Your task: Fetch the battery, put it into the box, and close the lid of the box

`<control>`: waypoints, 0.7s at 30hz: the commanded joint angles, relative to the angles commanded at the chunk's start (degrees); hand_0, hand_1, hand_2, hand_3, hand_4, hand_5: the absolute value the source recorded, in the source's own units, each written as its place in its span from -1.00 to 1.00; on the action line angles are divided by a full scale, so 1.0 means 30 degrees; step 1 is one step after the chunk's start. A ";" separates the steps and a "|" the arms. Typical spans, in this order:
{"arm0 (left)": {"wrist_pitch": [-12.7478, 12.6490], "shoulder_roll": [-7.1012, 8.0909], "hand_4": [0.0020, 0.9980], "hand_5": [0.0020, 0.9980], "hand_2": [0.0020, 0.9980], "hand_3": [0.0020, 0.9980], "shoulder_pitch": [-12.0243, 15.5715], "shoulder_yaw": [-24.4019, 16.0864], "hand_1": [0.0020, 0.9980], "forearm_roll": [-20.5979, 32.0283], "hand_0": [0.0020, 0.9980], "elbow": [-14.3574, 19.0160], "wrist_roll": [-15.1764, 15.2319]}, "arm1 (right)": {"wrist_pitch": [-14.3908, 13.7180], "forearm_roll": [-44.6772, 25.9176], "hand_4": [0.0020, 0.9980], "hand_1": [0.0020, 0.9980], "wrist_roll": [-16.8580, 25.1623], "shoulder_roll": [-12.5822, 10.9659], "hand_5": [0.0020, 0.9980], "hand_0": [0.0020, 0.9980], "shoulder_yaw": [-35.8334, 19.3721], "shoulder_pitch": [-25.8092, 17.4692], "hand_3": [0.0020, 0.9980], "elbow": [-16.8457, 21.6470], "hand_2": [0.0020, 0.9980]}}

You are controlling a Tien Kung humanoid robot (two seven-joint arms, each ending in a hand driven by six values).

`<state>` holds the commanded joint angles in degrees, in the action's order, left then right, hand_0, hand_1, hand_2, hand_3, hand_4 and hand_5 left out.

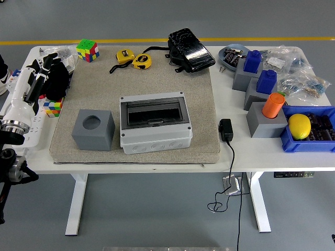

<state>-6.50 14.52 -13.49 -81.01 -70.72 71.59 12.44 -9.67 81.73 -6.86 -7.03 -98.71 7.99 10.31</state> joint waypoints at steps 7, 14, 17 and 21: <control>0.0040 0.0017 1.00 0.83 0.62 0.60 -0.0025 0.0003 0.65 0.0019 0.64 -0.0047 0.0049 | -0.0003 -0.0021 1.00 0.69 0.0002 0.0027 1.00 0.71 -0.0016 -0.0002 0.66 0.0000 0.61; 0.0032 0.0011 1.00 0.83 0.62 0.60 -0.0026 0.0001 0.66 0.0097 0.69 -0.0045 0.0112 | -0.0010 0.0007 1.00 0.69 0.0001 0.0039 1.00 0.71 -0.0056 0.0005 0.66 0.0000 0.61; 0.0007 0.0016 1.00 0.84 0.62 0.59 -0.0038 -0.0038 0.67 0.0113 0.70 -0.0042 0.0120 | -0.0015 -0.0005 1.00 0.69 0.0005 0.0047 1.00 0.71 -0.0052 0.0015 0.66 0.0000 0.61; -0.0005 0.0007 1.00 0.85 0.62 0.59 -0.0038 -0.0069 0.67 0.0121 0.70 -0.0035 0.0133 | -0.0010 0.0009 1.00 0.69 0.0000 0.0048 1.00 0.71 -0.0071 0.0004 0.66 0.0000 0.61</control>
<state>-6.52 14.54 -13.61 -81.22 -70.36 71.49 12.84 -9.70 81.75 -6.87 -6.89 -98.92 8.00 10.31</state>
